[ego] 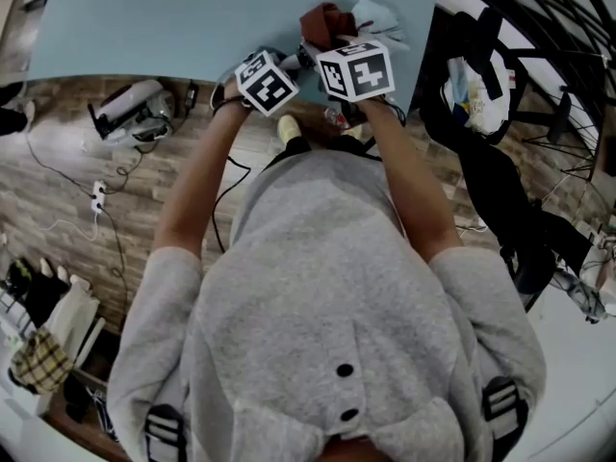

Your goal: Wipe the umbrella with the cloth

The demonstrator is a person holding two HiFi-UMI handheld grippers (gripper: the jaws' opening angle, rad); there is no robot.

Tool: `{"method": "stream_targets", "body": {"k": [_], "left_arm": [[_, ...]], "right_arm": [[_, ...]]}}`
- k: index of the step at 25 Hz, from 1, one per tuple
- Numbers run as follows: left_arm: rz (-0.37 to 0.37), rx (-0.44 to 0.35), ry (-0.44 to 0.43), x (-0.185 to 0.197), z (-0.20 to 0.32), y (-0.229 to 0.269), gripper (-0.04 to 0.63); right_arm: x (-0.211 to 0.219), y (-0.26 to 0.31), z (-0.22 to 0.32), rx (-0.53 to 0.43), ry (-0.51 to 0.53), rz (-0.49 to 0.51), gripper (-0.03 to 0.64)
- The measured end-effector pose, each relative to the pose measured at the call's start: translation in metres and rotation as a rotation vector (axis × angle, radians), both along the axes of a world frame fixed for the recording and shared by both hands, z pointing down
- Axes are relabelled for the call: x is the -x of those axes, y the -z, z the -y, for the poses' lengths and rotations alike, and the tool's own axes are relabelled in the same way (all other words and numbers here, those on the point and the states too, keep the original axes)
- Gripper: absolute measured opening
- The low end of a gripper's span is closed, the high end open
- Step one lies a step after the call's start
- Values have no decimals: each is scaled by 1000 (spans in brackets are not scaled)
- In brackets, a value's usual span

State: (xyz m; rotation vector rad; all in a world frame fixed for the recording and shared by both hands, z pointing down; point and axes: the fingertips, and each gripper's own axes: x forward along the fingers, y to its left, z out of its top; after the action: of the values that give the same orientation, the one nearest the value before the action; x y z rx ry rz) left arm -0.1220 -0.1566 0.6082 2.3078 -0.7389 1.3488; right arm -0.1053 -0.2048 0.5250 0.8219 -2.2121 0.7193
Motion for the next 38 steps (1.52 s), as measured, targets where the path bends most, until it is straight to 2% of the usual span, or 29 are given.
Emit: {"method": "stream_targets", "body": {"k": [4, 7, 11, 14, 16, 18, 24, 27, 38], "left_arm": [[-6, -1, 1, 0, 0, 0, 170], [-12, 2, -1, -1, -1, 1, 169], [-14, 4, -4, 0, 0, 1, 169], [-6, -11, 0, 2, 2, 0, 169], [-7, -8, -2, 1, 0, 0, 170], [-14, 4, -6, -2, -1, 0, 169], [-12, 7, -7, 0, -1, 1, 170], [-4, -14, -6, -1, 2, 2, 170], [-10, -1, 2, 1, 1, 1, 170]], "right_arm": [[18, 3, -6, 83, 33, 82, 78], [26, 15, 0, 141, 12, 194, 78], [26, 34, 20, 266, -103, 415, 78], [14, 31, 38, 353, -226, 500, 78], [2, 19, 48, 365, -283, 462, 78], [-10, 6, 54, 351, -292, 377, 78], [-23, -14, 58, 247, -213, 95, 78], [-26, -18, 57, 210, -184, 26, 78], [-40, -21, 66, 76, -106, -218, 78]]}}
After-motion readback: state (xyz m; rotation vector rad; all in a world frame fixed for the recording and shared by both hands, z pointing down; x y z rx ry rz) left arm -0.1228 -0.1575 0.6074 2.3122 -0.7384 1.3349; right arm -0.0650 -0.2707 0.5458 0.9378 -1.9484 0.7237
